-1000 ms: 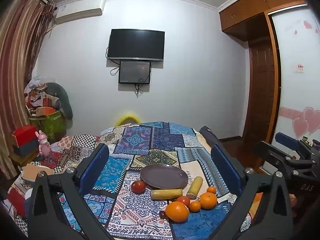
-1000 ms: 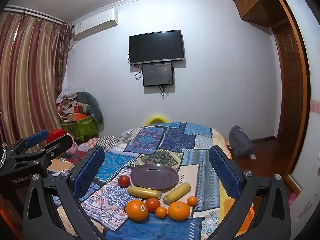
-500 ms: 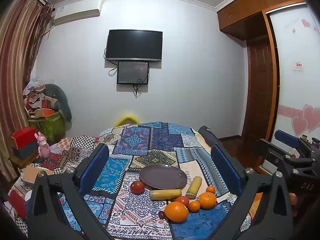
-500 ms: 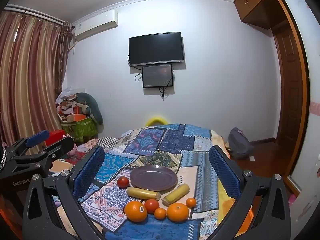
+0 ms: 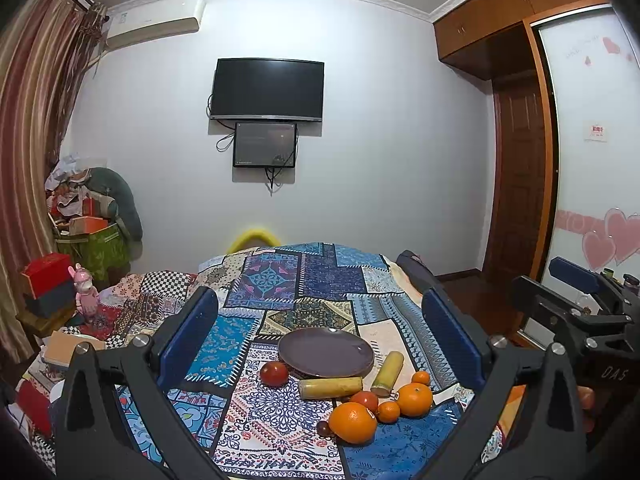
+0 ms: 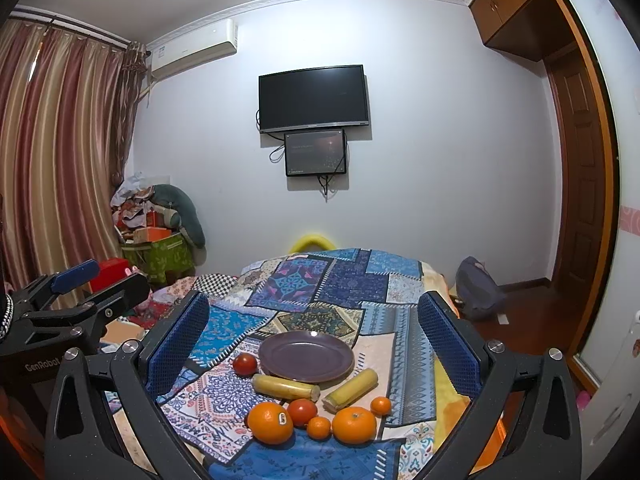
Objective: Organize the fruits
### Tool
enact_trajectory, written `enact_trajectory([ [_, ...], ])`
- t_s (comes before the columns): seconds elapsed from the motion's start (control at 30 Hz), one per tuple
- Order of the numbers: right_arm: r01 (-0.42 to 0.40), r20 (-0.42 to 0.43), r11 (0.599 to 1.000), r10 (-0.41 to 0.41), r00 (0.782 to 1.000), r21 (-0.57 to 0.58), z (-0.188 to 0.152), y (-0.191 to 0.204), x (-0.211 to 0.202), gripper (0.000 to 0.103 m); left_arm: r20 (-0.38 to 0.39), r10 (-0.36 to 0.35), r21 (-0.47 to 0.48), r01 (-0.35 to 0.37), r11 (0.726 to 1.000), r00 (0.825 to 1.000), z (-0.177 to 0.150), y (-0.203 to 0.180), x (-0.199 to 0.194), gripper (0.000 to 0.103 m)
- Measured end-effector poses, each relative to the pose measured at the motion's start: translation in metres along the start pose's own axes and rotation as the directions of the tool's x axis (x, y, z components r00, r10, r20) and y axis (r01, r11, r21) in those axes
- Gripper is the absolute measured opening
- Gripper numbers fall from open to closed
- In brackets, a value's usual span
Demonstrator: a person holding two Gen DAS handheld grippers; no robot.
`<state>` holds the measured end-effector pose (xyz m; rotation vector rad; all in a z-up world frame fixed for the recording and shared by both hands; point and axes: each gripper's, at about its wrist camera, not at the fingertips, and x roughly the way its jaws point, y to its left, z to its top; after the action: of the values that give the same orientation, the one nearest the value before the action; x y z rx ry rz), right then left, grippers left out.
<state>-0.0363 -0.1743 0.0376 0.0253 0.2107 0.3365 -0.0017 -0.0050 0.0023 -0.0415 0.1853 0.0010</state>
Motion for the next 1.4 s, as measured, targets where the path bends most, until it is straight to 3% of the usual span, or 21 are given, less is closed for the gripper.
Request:
enact_trajectory([
  [1.4,-0.005,0.002,1.000,0.005,1.000,-0.002,0.0029,0.0030,-0.0015,0.103,-0.008,-0.015,-0.010,0.014,1.000,1.000,-0.0014,-0.0015,0.0028,0.103],
])
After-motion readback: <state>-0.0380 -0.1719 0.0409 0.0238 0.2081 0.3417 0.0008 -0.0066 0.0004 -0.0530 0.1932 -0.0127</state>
